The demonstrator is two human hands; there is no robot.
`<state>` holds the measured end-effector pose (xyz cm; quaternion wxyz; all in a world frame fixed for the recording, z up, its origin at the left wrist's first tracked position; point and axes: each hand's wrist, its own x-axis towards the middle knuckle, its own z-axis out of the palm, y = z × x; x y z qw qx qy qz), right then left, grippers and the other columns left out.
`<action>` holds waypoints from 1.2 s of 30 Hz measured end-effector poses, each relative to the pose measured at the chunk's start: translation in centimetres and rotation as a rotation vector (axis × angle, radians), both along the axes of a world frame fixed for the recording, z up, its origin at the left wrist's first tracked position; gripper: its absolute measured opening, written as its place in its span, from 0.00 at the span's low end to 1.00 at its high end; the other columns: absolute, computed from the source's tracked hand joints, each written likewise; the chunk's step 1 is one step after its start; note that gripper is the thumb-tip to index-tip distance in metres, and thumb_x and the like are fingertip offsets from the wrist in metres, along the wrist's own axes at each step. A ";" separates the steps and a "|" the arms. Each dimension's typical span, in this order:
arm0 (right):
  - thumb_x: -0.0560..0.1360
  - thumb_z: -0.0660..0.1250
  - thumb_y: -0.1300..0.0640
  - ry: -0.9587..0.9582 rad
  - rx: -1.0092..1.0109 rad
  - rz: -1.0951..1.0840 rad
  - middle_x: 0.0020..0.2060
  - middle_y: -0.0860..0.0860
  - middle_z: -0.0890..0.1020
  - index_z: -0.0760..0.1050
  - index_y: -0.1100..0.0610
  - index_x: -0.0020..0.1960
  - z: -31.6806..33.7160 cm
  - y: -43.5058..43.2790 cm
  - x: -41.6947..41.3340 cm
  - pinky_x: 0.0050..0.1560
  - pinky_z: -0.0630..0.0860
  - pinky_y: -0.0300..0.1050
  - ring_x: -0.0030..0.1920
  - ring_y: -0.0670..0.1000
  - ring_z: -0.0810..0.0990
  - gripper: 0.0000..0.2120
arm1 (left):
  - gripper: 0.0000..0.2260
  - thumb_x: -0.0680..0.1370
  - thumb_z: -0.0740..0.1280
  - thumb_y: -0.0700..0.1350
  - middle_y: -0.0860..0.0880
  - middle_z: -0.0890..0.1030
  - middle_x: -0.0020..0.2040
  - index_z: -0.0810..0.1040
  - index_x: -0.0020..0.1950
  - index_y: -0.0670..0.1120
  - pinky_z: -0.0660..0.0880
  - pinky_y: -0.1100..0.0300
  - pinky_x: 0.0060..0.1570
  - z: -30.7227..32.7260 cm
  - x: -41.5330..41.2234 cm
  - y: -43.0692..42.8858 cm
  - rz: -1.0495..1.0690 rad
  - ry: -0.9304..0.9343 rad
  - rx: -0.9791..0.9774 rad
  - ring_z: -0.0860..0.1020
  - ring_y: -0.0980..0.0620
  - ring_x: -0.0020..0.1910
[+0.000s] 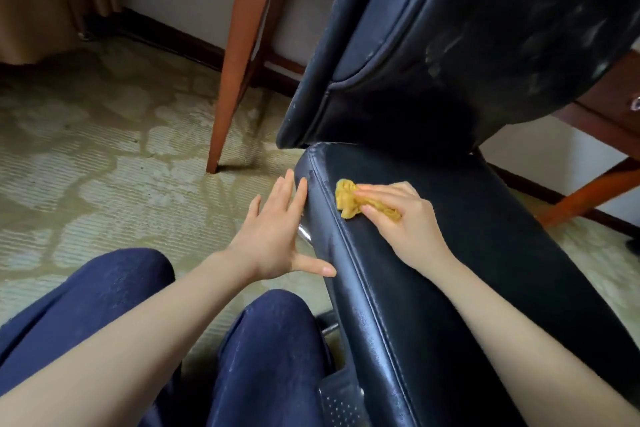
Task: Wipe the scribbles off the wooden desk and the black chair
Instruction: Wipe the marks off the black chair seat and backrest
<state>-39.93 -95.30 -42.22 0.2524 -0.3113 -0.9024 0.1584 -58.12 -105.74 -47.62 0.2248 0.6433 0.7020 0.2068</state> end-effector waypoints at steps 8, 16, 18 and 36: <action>0.77 0.66 0.52 0.017 -0.204 -0.355 0.51 0.46 0.84 0.82 0.49 0.56 0.9 6.1 -7.1 0.45 0.68 0.27 0.44 0.43 0.77 0.10 | 0.63 0.58 0.68 0.72 0.43 0.30 0.75 0.32 0.76 0.46 0.49 0.44 0.74 -0.1 -0.1 0.1 -0.010 -0.064 -0.038 0.36 0.45 0.76; 0.79 0.63 0.57 -0.088 -0.017 -0.389 0.53 0.53 0.83 0.81 0.57 0.56 0.7 5.4 -9.8 0.42 0.59 0.31 0.55 0.55 0.77 0.11 | 0.61 0.62 0.68 0.71 0.50 0.33 0.76 0.29 0.75 0.46 0.45 0.41 0.73 -0.1 0.0 0.1 -0.038 -0.114 -0.078 0.35 0.42 0.75; 0.78 0.64 0.56 -0.100 -0.011 -0.338 0.55 0.52 0.82 0.81 0.57 0.58 0.5 5.2 -9.7 0.50 0.62 0.30 0.58 0.53 0.77 0.11 | 0.61 0.62 0.69 0.70 0.51 0.32 0.76 0.28 0.74 0.47 0.44 0.41 0.74 -0.3 -0.1 0.1 -0.039 -0.158 -0.081 0.35 0.43 0.75; 0.66 0.72 0.63 -0.532 0.393 0.137 0.44 0.53 0.83 0.84 0.60 0.42 -0.9 -0.5 -11.4 0.56 0.68 0.53 0.51 0.59 0.76 0.05 | 0.21 0.80 0.57 0.43 0.47 0.67 0.73 0.63 0.74 0.50 0.59 0.46 0.70 -0.6 -5.1 -1.4 0.128 -0.048 -0.155 0.63 0.44 0.72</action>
